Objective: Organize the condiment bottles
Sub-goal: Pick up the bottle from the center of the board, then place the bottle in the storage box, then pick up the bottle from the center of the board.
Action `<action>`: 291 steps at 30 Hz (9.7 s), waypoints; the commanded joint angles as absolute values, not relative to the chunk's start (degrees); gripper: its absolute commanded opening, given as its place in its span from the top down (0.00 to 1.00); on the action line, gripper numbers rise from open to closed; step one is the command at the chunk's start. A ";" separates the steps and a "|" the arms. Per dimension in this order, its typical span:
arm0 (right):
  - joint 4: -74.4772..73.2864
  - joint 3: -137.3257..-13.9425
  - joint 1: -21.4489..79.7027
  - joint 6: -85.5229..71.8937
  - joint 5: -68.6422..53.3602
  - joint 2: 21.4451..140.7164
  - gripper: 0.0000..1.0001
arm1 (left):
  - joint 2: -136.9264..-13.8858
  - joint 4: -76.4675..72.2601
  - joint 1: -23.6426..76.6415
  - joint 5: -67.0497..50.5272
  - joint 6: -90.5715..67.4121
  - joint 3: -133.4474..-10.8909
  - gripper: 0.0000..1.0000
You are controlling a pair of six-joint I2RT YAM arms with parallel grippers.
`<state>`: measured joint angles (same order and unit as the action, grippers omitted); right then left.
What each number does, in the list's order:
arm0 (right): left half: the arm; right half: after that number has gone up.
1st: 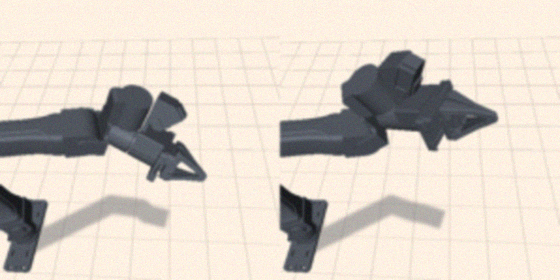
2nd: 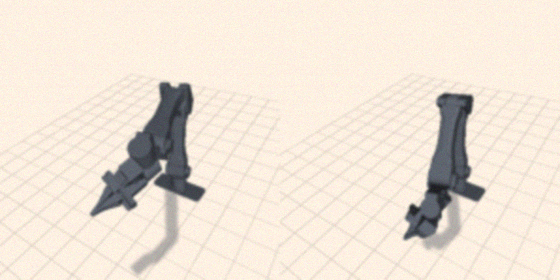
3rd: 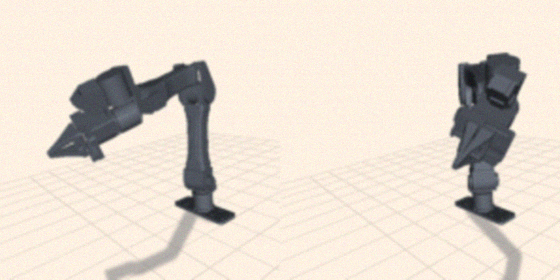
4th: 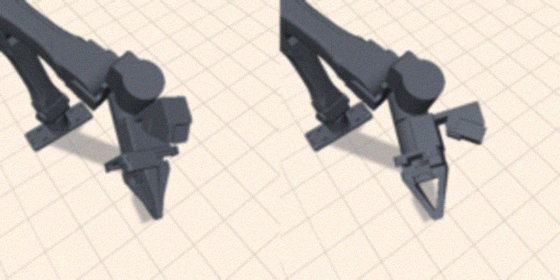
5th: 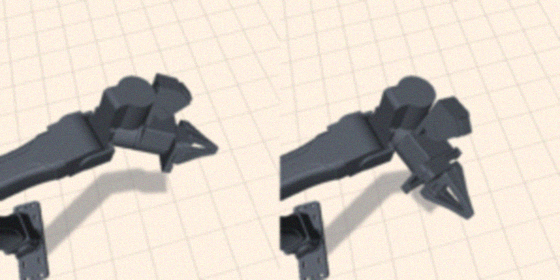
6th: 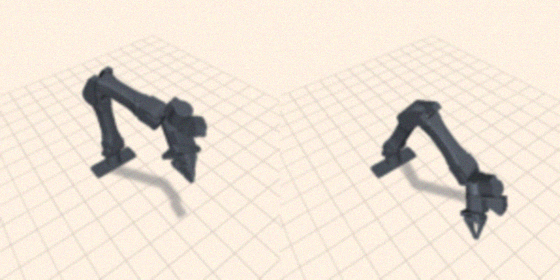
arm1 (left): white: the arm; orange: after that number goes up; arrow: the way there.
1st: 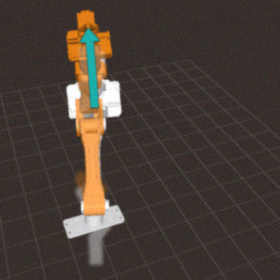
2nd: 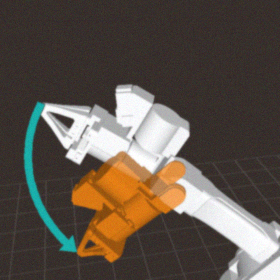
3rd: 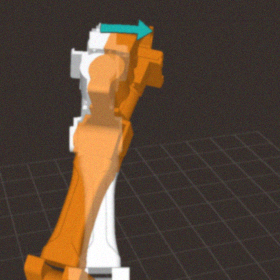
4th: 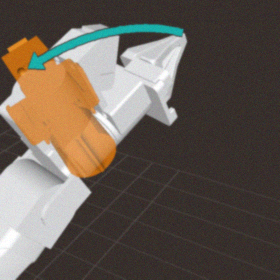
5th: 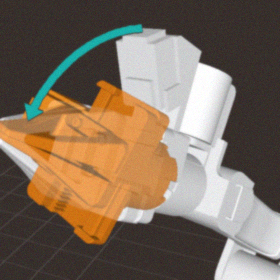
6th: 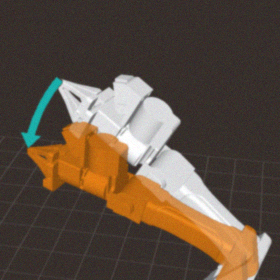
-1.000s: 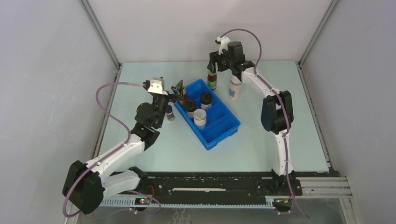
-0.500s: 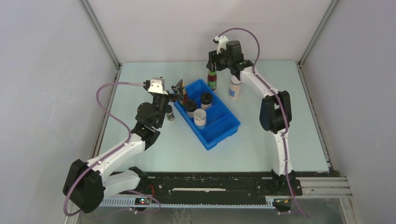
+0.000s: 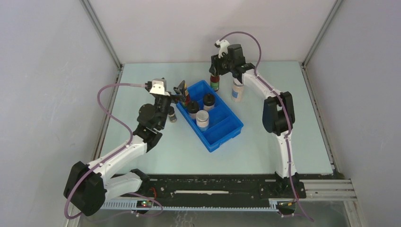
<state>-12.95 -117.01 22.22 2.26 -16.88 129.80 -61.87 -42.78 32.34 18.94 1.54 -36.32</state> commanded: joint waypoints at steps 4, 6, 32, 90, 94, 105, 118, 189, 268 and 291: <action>-11.63 -115.05 22.49 2.32 -17.09 127.72 0.48 | -60.84 -45.70 32.08 20.06 2.03 -34.63 0.08; -11.77 -114.98 22.50 2.33 -17.21 127.72 0.54 | -60.78 -45.70 32.06 20.15 1.99 -34.51 0.08; -6.35 -111.20 25.33 11.35 -2.64 124.79 1.00 | -61.08 -48.30 32.08 22.13 1.50 -33.30 0.08; -3.02 -117.85 27.29 11.53 -1.50 110.82 1.00 | -58.78 -43.50 32.08 21.79 1.03 -36.23 0.08; -4.25 -117.86 28.84 12.15 -1.36 108.68 1.00 | -58.11 -42.60 32.07 21.81 0.42 -36.51 0.08; -5.04 -113.89 35.23 14.23 0.00 103.25 1.00 | -57.16 -42.19 32.06 21.83 0.40 -37.42 0.08; -0.60 -104.06 40.60 14.32 3.85 99.06 1.00 | -55.97 -41.75 32.06 21.36 0.41 -37.28 0.08; 7.76 -105.37 34.01 6.83 -6.77 116.34 1.00 | -68.18 -51.81 30.58 21.02 -1.06 -37.76 0.08; 3.27 -96.05 38.03 6.94 7.72 99.93 0.32 | -65.38 13.21 20.79 28.13 -23.63 -62.35 0.00; 4.37 -81.84 39.07 3.43 11.43 86.83 0.30 | -89.64 33.29 9.51 7.64 -31.11 -78.36 0.00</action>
<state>2.96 -82.35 38.57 4.14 10.50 89.45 -87.61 33.23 10.28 11.53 -30.13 -73.80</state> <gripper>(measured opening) 0.695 0.996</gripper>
